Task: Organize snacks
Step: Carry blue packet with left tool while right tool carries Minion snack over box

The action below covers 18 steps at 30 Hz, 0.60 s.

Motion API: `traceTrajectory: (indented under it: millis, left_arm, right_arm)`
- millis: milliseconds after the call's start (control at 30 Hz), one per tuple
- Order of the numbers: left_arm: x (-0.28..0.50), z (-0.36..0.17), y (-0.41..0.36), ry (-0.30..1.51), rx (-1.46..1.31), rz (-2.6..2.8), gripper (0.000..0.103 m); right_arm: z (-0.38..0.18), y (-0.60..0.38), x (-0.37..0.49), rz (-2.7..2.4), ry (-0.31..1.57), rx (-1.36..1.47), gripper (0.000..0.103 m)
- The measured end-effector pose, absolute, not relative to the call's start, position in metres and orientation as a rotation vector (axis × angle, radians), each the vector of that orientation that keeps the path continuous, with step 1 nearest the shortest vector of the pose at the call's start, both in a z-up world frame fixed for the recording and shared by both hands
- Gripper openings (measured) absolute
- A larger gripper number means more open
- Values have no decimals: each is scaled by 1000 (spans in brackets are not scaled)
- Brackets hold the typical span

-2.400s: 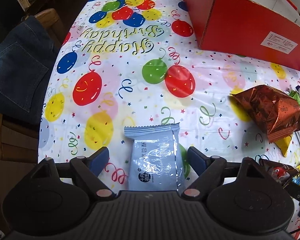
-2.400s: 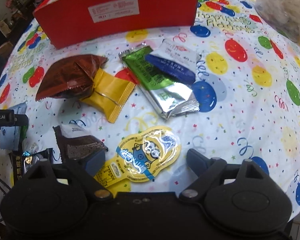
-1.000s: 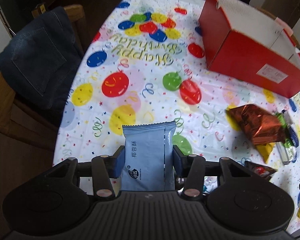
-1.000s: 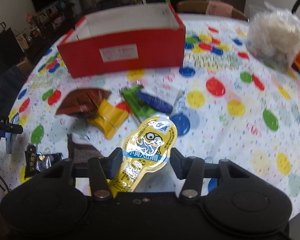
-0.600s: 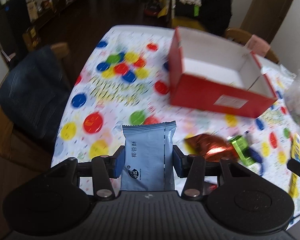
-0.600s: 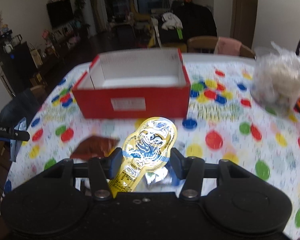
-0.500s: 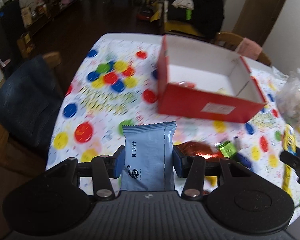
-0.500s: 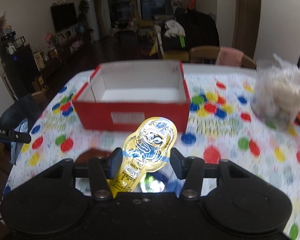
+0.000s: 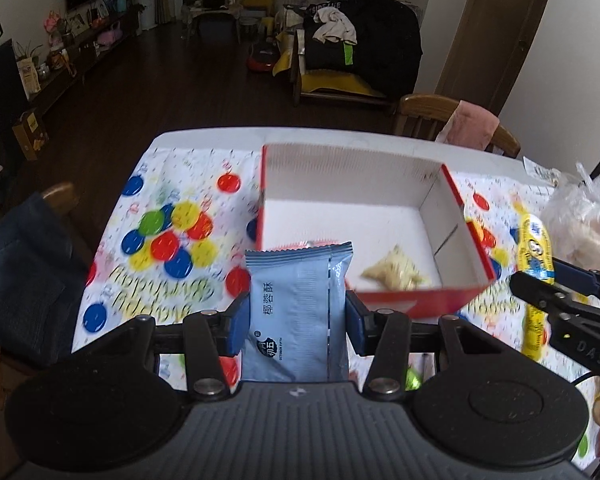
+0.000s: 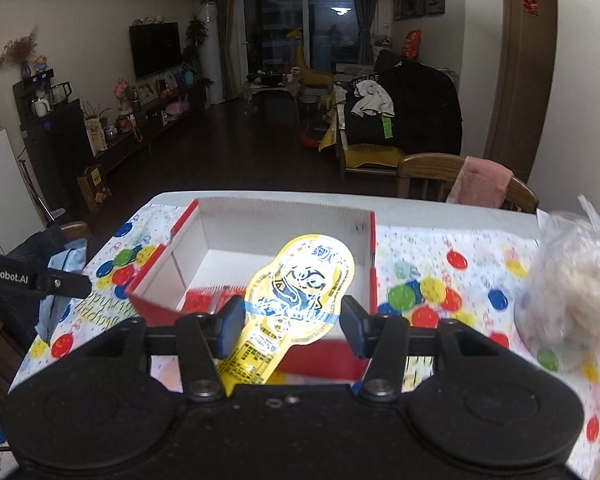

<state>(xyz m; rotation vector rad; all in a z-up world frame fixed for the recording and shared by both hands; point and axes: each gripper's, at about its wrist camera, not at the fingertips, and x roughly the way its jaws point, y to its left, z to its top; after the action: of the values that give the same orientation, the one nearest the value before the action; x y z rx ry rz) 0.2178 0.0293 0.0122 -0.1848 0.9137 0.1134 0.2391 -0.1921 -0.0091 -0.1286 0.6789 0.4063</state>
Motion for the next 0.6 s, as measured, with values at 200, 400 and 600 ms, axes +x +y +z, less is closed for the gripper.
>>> traceTrajectory:
  millis: [200,400,600]
  left_arm:
    - [265,12,19,939,-198,117,48]
    - [309,4,9,978,-178,155,48]
    - [351,-15,8,1046,-188,188,48]
  right_arm:
    - [-12,-184,283,443,712,-133,50]
    - [-20,-178,327,481,763,-154,50]
    - [-40,-168,366,504,841,-170,50]
